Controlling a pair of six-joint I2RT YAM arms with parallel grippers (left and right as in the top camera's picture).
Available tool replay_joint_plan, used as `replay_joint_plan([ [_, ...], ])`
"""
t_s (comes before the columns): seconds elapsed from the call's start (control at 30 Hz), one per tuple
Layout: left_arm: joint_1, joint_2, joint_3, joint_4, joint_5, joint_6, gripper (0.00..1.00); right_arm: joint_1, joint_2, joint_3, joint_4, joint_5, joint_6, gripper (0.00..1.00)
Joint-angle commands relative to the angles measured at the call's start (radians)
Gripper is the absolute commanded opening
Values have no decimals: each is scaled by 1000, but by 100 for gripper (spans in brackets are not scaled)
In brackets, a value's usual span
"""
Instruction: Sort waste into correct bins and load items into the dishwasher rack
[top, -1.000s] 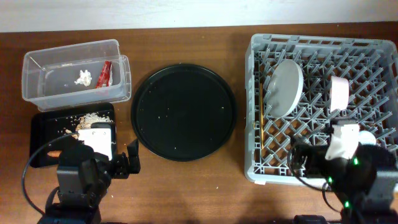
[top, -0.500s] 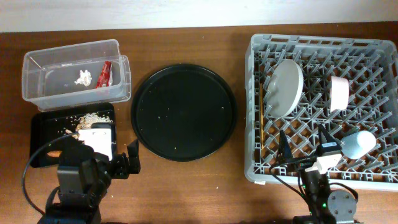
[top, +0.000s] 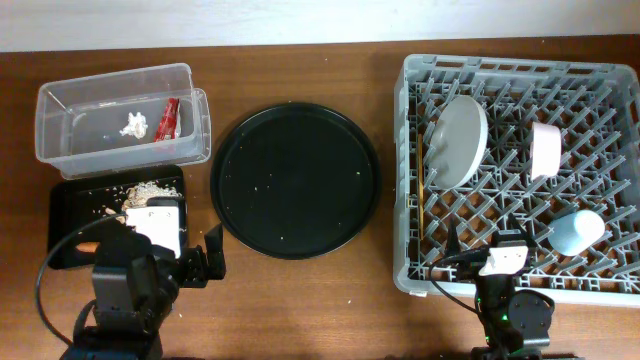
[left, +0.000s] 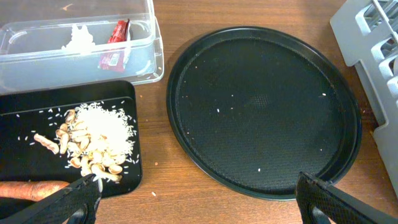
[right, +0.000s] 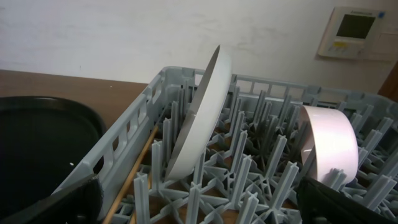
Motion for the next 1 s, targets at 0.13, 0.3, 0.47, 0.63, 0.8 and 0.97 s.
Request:
replay_joint_plan([
  [0.13,-5,-5,-5,2,-10,-2,99,7,-9,-5,-6,-9,-7,98],
  [0.3,-5,-5,-5,2,-10,-3,99,7,-9,-5,-6,-10,-7,98],
  [0.47,-5,-5,-5,2,-10,-2,99,7,-9,-5,-6,-9,-6,98],
  [0.63,-5,-5,-5,2,-10,-3,99,7,-9,-5,-6,-10,-7,98],
  [0.8,-5,-24,-7,2,-10,-3,99,7,-9,-5,-6,-10,-7,98],
  [0.97,-5,-147,-101,10,-30,-2,99,7,-9,-5,-6,-10,-7,98],
])
